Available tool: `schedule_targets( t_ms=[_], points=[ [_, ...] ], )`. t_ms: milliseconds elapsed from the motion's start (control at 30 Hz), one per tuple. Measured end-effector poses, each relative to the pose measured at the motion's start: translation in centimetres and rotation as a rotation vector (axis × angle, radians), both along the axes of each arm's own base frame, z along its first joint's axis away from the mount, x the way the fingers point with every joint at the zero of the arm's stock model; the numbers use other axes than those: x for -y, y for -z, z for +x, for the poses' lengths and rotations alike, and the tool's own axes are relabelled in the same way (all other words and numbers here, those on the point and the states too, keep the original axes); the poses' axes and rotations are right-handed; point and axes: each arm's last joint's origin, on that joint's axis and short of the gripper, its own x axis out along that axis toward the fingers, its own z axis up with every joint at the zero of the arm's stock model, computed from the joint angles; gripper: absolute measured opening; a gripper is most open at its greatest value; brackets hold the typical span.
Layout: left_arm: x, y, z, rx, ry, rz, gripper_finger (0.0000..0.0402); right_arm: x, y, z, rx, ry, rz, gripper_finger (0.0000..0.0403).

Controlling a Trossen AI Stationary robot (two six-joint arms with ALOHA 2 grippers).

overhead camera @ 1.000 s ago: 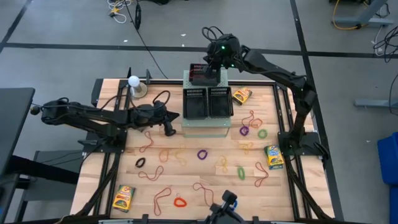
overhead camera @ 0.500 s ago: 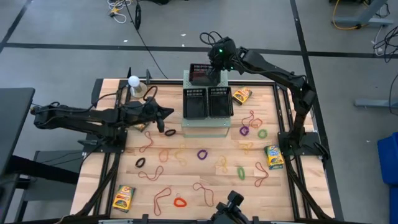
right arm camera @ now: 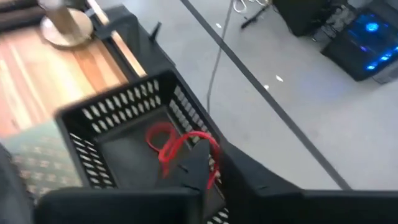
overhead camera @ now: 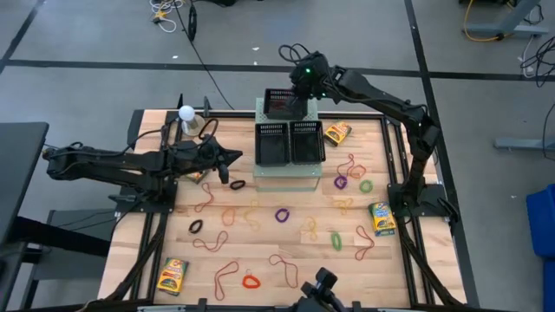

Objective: Pick & Place Office Desk Supplies
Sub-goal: Put the red rubber band into the top black bin, then put the black spiral keychain into the bottom left black bin

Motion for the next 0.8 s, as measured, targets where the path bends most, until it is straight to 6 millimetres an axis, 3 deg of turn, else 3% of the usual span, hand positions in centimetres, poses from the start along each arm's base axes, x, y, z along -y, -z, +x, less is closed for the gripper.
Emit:
schedule_targets(
  t_ms=[200,367,533,700,800],
  points=[
    [0.0,-0.2,0.1,0.018,0.012,0.020,0.0009,0.1,-0.7,0.4,0.129,0.031,0.040,0.0140],
    [0.0,-0.4,0.1,0.068,-0.003,-0.058,0.0009,-0.6,-2.0,-0.5,0.181,-0.030,0.082,0.0167],
    [0.4,-0.3,0.1,0.048,0.083,-0.045,0.0007,-3.7,-4.8,-2.8,0.223,-0.113,0.051,0.0112],
    [1.3,-1.5,-0.7,-0.093,0.133,-0.034,0.0005,-8.0,-2.8,-4.7,0.274,-0.186,0.050,0.0014],
    [2.4,-1.5,-1.3,-0.256,0.182,-0.060,0.0005,-11.2,-2.7,-6.8,0.348,-0.177,0.025,0.0014]
  ],
)
